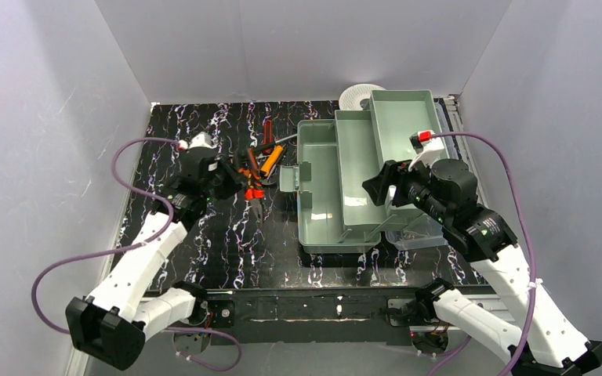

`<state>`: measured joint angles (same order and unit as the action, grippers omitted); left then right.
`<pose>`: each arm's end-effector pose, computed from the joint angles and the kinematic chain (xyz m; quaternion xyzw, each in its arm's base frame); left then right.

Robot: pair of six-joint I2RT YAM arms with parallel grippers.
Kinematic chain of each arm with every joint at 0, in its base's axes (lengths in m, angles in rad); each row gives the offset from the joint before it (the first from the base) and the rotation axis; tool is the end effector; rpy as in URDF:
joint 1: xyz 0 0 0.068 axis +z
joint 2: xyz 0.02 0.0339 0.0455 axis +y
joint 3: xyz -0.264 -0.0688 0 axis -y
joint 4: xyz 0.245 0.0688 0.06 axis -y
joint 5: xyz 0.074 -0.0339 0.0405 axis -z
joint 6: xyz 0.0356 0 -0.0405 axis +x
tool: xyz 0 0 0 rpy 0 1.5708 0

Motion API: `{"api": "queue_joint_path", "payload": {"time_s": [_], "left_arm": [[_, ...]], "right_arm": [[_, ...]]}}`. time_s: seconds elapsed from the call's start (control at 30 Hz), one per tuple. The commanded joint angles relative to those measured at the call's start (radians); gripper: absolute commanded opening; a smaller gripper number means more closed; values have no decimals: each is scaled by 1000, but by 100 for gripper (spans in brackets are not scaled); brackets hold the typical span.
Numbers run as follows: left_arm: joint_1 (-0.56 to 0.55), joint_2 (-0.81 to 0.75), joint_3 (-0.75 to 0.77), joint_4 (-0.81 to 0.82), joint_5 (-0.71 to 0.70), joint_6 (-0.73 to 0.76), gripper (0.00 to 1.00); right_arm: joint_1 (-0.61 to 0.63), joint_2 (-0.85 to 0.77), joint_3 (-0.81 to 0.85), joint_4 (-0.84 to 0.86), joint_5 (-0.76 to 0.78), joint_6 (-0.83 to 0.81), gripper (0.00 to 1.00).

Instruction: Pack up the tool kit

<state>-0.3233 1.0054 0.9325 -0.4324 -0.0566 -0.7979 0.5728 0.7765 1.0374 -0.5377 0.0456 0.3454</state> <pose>0.2122 -0.0690 0.3254 -0.2164 0.8336 -0.2493 0.4429 0.1339 0.0844 0.3897 -0.0768 0.7941 0.2507 0.5483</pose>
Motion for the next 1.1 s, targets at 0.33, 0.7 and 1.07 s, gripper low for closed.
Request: {"api": "queue_joint_path", "payload": {"time_s": [0.33, 0.7, 1.07], "left_arm": [[-374, 361, 267, 195, -34, -36, 0], [-440, 574, 327, 206, 19, -114, 0], [-456, 616, 345, 193, 37, -125, 34]], "right_arm": [[5, -90, 20, 32, 95, -13, 82], [4, -131, 6, 38, 133, 4, 81], [5, -119, 4, 22, 132, 18, 81]]}}
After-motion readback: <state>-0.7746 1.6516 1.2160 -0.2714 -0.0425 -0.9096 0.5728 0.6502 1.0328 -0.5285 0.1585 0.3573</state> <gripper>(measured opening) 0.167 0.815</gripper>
